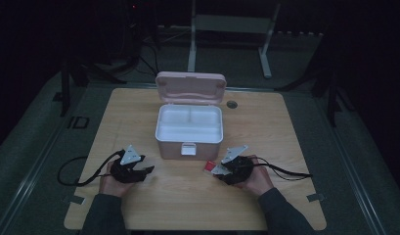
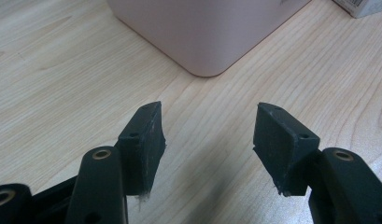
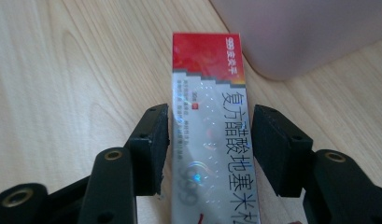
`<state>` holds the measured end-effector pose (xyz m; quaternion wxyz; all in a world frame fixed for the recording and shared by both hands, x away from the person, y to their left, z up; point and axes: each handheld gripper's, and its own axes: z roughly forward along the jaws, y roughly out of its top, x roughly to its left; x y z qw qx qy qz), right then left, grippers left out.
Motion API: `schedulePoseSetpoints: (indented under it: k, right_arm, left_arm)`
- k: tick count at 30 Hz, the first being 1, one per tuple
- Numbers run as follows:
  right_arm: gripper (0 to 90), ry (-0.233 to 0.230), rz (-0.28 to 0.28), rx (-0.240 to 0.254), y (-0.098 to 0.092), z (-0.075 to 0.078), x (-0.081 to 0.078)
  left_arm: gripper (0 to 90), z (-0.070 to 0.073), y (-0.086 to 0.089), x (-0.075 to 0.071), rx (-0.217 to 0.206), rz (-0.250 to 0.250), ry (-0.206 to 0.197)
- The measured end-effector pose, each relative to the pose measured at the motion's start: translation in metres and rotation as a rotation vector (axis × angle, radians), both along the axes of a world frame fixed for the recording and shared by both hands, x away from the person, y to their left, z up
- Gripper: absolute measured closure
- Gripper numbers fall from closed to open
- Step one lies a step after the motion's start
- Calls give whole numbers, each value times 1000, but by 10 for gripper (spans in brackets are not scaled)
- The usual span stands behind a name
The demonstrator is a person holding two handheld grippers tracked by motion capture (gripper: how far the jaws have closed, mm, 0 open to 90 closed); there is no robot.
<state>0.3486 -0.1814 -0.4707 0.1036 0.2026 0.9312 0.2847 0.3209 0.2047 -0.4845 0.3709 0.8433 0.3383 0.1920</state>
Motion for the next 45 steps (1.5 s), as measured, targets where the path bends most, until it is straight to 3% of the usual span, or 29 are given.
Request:
schedulePoseSetpoints:
  k: [8,13,23,33,37,40,45]
  right_arm:
    - [502,13,15,-18,1,-4,3]
    - [512,5,14,-21,-8,-1,-1]
    - [512,-3,-97,0,-58,9,-9]
    - [512,-8,-176,-5,-95,12,-17]
    - [512,-1,-194,-12,-111,10,-21]
    - [512,13,-205,15,-123,8,-23]
    - [511,23,-192,-9,-127,4,-26]
  left_arm:
    - [434,0,-1,0,6,-3,8]
    - [434,0,-2,0,-4,-3,3]
    - [443,0,-5,0,-2,-8,-1]
    - [447,1,-4,-1,-3,-7,-5]
    - [448,1,-5,-1,2,-10,-2]
    - [448,0,-6,0,0,-12,2]
    - [448,-1,-9,1,9,-24,9]
